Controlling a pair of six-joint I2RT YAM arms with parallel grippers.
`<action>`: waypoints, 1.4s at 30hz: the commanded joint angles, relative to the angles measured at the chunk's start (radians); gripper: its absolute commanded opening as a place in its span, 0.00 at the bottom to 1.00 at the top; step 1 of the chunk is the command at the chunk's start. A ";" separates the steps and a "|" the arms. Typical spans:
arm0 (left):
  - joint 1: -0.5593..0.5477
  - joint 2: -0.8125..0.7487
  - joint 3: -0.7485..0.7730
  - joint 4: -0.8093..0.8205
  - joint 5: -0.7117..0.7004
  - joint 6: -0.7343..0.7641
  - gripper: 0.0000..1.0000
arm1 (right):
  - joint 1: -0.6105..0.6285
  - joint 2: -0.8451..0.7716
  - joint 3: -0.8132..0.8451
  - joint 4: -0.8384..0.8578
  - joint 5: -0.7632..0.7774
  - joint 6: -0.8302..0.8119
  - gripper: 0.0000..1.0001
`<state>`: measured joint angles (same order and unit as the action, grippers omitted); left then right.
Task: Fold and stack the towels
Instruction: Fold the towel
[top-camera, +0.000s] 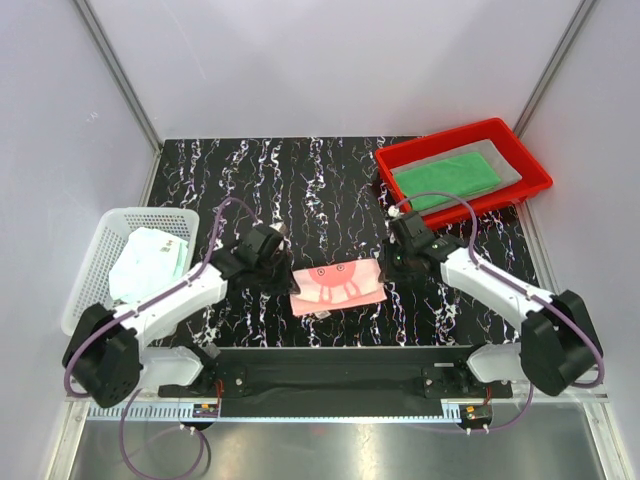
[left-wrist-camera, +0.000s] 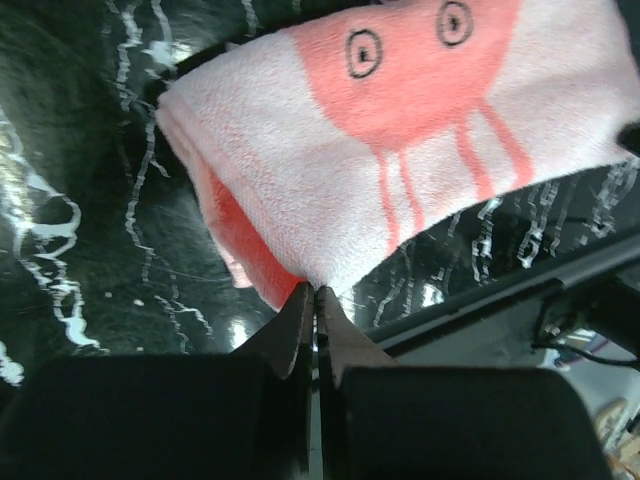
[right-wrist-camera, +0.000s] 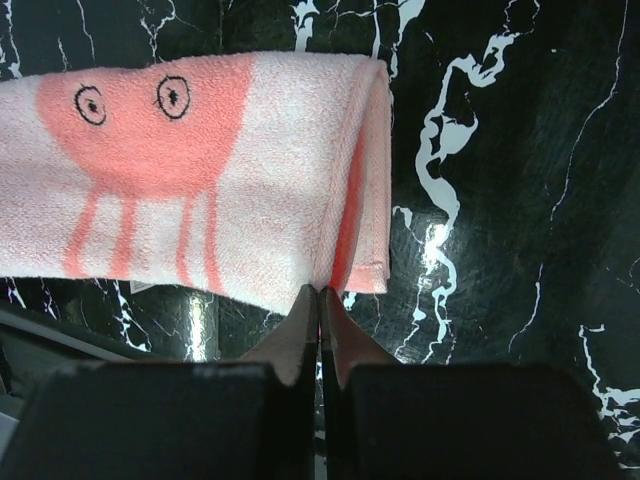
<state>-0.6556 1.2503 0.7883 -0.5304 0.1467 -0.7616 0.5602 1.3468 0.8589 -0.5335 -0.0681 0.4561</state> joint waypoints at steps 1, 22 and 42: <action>-0.027 -0.054 -0.087 0.075 0.037 -0.060 0.00 | -0.009 -0.061 -0.068 -0.010 0.033 -0.004 0.00; -0.170 -0.031 -0.299 0.248 0.008 -0.131 0.00 | -0.011 -0.003 -0.222 0.115 0.149 0.154 0.00; -0.135 -0.094 -0.006 0.069 -0.093 0.021 0.55 | -0.088 -0.068 -0.023 0.045 -0.057 -0.042 0.64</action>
<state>-0.8112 1.1473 0.7441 -0.4725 0.0921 -0.7959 0.5125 1.2636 0.7929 -0.5144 -0.0170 0.4953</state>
